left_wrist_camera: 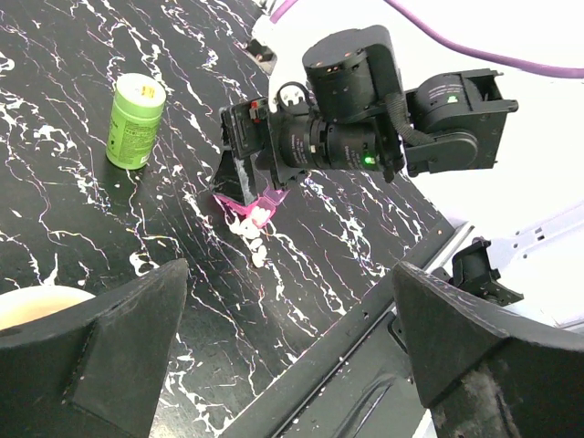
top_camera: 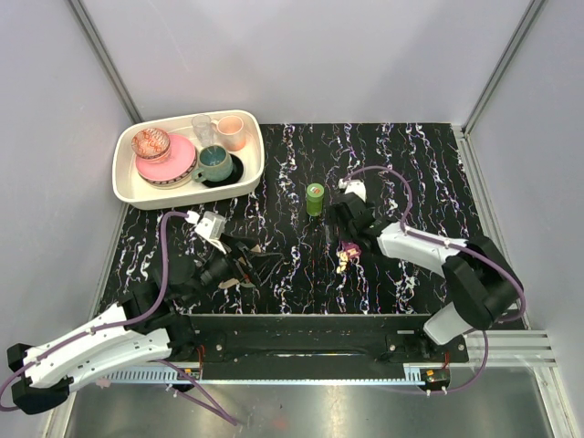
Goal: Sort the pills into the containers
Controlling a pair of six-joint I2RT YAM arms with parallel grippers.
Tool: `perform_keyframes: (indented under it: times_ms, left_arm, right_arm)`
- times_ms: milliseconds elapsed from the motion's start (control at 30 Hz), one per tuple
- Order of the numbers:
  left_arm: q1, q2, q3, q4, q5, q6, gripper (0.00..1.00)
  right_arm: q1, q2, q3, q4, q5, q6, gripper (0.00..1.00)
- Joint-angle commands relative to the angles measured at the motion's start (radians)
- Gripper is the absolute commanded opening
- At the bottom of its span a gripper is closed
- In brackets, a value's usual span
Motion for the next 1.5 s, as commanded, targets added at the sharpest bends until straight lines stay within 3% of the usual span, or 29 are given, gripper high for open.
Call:
perform_keyframes:
  times_ms: [0, 600, 1467]
  left_arm:
    - [-0.001, 0.007, 0.011, 0.036, 0.002, -0.009, 0.99]
    - [-0.001, 0.019, 0.011, 0.047, 0.01, -0.023, 0.99]
    - [-0.001, 0.012, -0.001, 0.051, 0.008, -0.031, 0.99]
  right_arm:
    - [-0.002, 0.043, -0.003, 0.005, 0.018, 0.009, 0.94]
    - [-0.051, 0.103, -0.015, 0.016, -0.077, -0.014, 0.68]
    - [-0.052, 0.135, 0.025, -0.037, -0.031, -0.026, 0.63]
